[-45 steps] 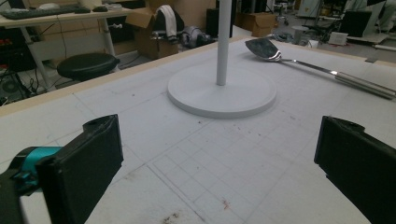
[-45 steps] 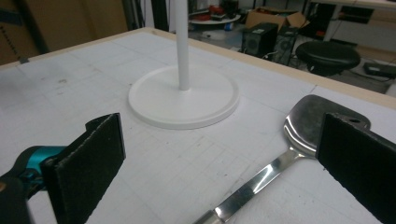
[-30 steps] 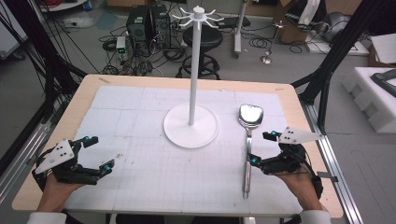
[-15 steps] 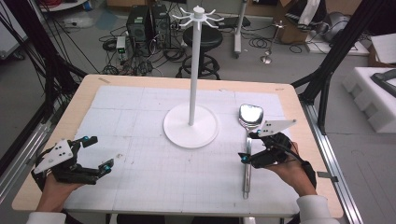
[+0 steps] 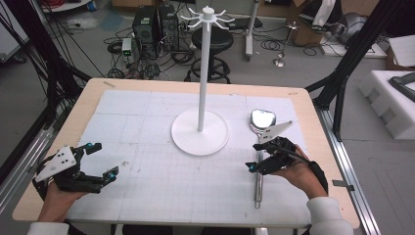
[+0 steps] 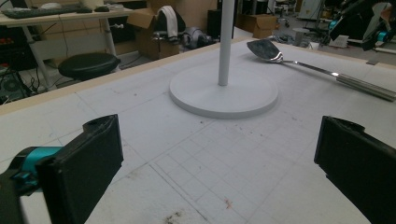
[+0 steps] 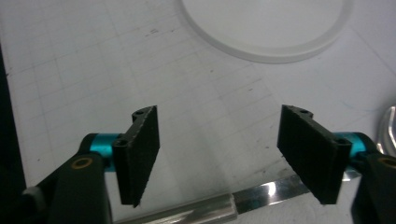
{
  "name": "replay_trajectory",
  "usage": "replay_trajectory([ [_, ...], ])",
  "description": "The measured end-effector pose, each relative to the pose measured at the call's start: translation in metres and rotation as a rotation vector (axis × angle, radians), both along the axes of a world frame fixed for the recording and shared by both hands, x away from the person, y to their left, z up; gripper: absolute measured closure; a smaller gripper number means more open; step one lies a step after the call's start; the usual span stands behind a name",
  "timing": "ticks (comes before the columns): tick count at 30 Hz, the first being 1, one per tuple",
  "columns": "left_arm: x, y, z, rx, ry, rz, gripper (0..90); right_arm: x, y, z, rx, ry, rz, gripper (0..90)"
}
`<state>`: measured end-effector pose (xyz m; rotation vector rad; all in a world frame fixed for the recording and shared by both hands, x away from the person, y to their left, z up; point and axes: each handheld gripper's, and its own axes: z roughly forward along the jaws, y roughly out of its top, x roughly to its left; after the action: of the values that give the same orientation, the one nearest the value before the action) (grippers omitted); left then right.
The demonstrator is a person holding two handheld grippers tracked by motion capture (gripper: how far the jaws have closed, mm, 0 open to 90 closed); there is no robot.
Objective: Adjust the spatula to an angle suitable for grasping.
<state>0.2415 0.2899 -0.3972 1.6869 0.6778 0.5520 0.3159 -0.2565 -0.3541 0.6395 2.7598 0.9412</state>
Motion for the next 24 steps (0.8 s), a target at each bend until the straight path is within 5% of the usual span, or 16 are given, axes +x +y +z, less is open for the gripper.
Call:
replay_trajectory([
  [13,0.0,0.001,0.0,0.002,-0.003,0.008,1.7,0.004,0.008,-0.012,-0.081,0.092,0.085,62.5],
  [17,0.0,0.001,-0.001,0.006,-0.003,0.008,1.7,0.004,0.013,-0.019,-0.149,0.121,0.129,77.1],
  [24,0.0,0.0,-0.001,0.021,0.003,0.013,1.7,0.004,0.02,-0.027,-0.232,0.134,0.168,89.5],
])
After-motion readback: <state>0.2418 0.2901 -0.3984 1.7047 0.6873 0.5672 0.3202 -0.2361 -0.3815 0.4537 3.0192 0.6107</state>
